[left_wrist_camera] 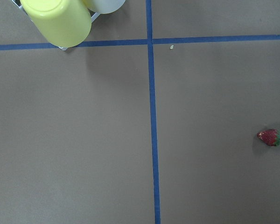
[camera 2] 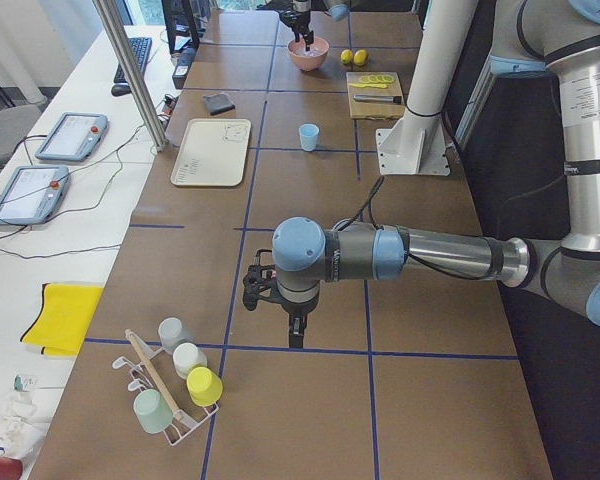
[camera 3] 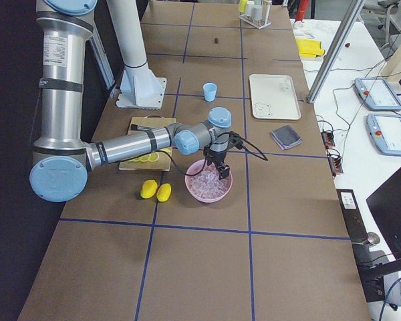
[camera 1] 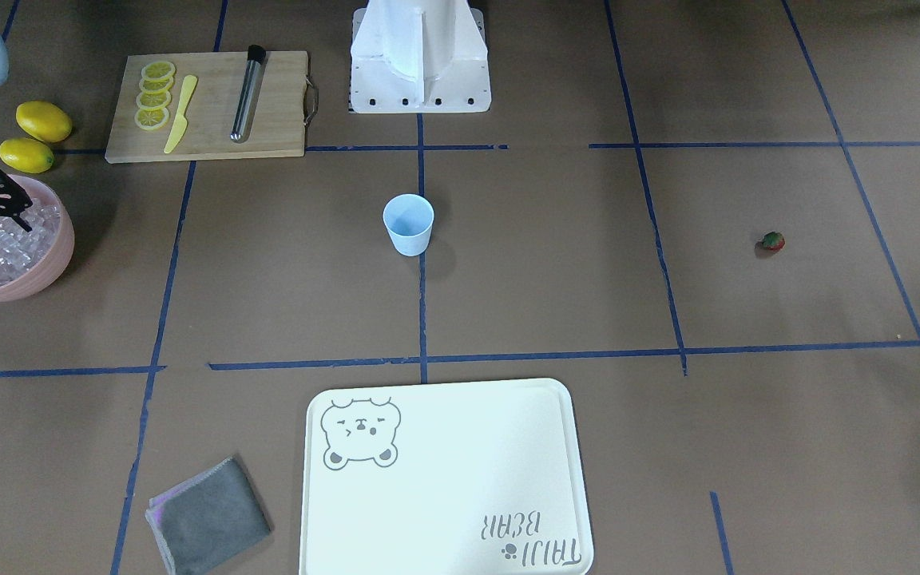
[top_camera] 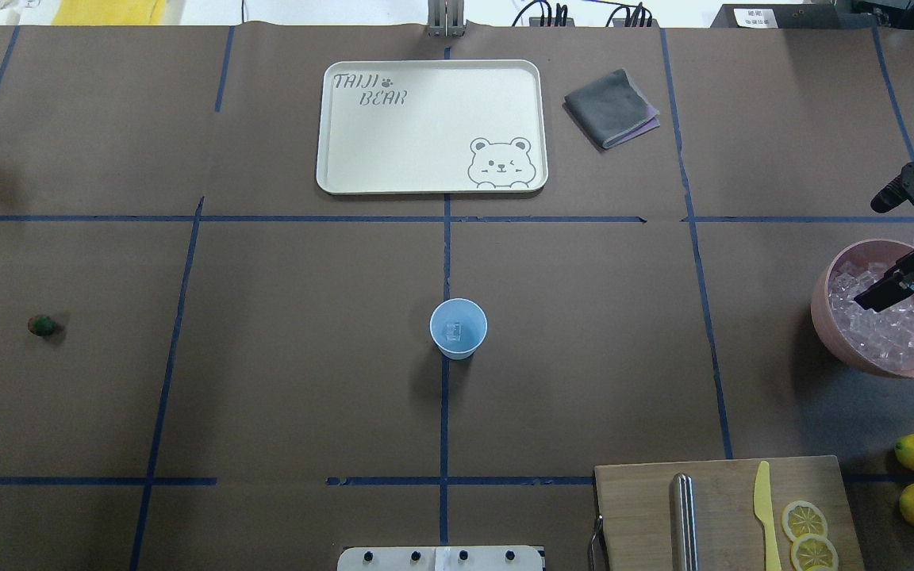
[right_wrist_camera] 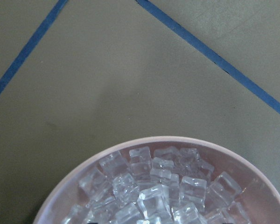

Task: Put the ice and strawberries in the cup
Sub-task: 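Lower the right gripper into the bowl and grasp another ice cube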

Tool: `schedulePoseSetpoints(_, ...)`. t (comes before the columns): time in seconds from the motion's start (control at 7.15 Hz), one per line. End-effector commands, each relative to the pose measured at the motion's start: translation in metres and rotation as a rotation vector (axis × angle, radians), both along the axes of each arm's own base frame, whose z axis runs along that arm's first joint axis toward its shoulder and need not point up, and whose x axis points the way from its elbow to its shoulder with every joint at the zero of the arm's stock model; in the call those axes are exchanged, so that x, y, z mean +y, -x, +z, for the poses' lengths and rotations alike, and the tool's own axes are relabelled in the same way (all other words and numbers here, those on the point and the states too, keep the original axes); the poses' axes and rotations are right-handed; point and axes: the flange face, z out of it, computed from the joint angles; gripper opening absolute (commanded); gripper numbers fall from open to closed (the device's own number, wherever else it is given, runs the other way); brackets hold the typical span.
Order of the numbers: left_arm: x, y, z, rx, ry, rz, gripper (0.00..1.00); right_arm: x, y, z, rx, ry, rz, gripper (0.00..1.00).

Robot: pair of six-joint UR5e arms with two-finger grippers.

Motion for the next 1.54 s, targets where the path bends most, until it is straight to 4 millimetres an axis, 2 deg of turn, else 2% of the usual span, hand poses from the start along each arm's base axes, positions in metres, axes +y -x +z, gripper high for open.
schedulePoseSetpoints(0.0, 0.000, 0.000, -0.001, 0.000, -0.002, 0.000, 1.00, 0.002, 0.010, 0.002, 0.004, 0.006, -0.015, 0.78)
schedulePoseSetpoints(0.84, 0.000, 0.000, -0.001, 0.000, -0.002, 0.000, 1.00, 0.010, 0.010, 0.019, 0.023, 0.032, -0.031, 0.72)
schedulePoseSetpoints(0.98, -0.001, 0.000, -0.001, 0.000, -0.003, 0.000, 1.00, 0.010, 0.010, 0.019, 0.022, 0.030, -0.031, 0.66)
schedulePoseSetpoints(1.26, -0.001, 0.000, -0.001, 0.000, -0.003, 0.000, 1.00, 0.010, 0.010, 0.017, 0.019, 0.028, -0.032, 0.28)
schedulePoseSetpoints(1.4, -0.001, 0.000, -0.001, 0.000, -0.003, 0.000, 1.00, 0.010, 0.009, 0.014, 0.016, 0.020, -0.031, 0.18)
